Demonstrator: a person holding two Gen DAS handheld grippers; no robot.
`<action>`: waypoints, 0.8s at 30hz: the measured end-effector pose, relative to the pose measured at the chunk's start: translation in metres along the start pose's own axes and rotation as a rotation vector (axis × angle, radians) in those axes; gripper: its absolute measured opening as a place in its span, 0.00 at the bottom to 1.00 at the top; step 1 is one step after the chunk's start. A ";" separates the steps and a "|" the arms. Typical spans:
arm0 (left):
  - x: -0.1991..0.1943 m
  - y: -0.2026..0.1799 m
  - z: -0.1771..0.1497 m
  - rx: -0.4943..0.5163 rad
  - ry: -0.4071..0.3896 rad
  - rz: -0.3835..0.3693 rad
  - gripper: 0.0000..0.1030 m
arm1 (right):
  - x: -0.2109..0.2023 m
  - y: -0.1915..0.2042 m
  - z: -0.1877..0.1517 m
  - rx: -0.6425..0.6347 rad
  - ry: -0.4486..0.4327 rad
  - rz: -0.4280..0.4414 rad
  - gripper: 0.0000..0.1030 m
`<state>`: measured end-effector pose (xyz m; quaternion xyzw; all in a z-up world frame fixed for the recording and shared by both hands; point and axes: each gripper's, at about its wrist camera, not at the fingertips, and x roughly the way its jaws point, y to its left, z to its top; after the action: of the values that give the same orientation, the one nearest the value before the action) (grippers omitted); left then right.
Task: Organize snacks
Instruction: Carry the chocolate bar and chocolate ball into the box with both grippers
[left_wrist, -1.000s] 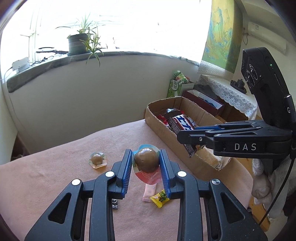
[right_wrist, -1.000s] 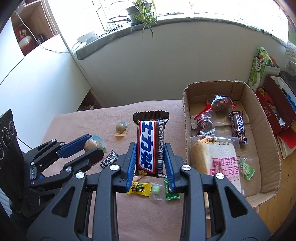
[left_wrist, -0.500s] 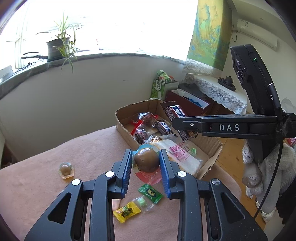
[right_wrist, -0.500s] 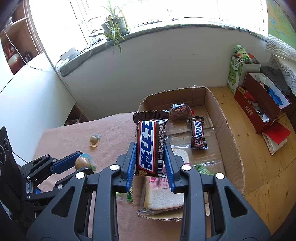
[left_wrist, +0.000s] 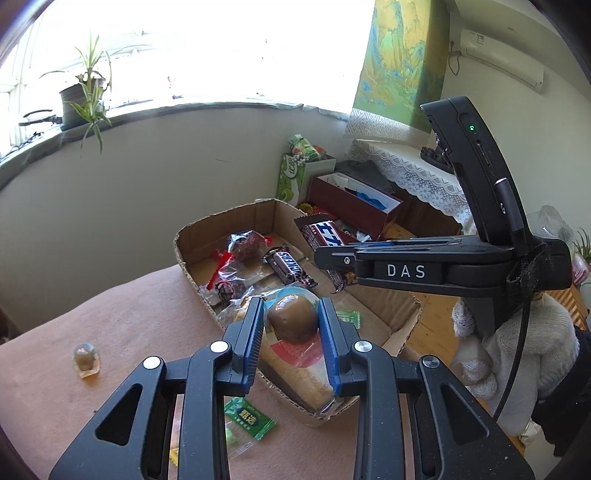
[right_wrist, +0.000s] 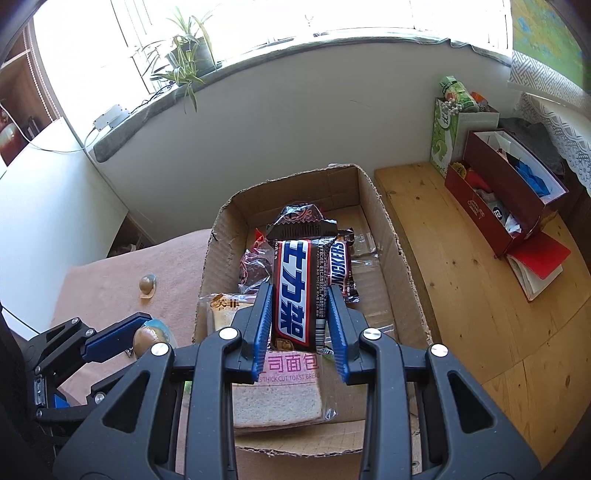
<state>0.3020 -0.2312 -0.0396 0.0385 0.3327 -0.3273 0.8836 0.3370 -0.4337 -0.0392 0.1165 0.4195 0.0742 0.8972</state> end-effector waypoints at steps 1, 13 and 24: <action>0.003 -0.002 0.001 0.001 0.002 -0.004 0.27 | 0.001 -0.002 0.000 0.003 0.001 -0.001 0.29; 0.023 -0.018 0.008 -0.001 0.023 -0.020 0.28 | 0.016 -0.023 0.001 0.027 0.020 -0.006 0.29; 0.027 -0.020 0.009 0.006 0.026 0.002 0.34 | 0.019 -0.033 0.001 0.039 0.016 -0.022 0.30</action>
<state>0.3103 -0.2641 -0.0461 0.0459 0.3431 -0.3270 0.8793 0.3509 -0.4616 -0.0611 0.1289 0.4292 0.0568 0.8922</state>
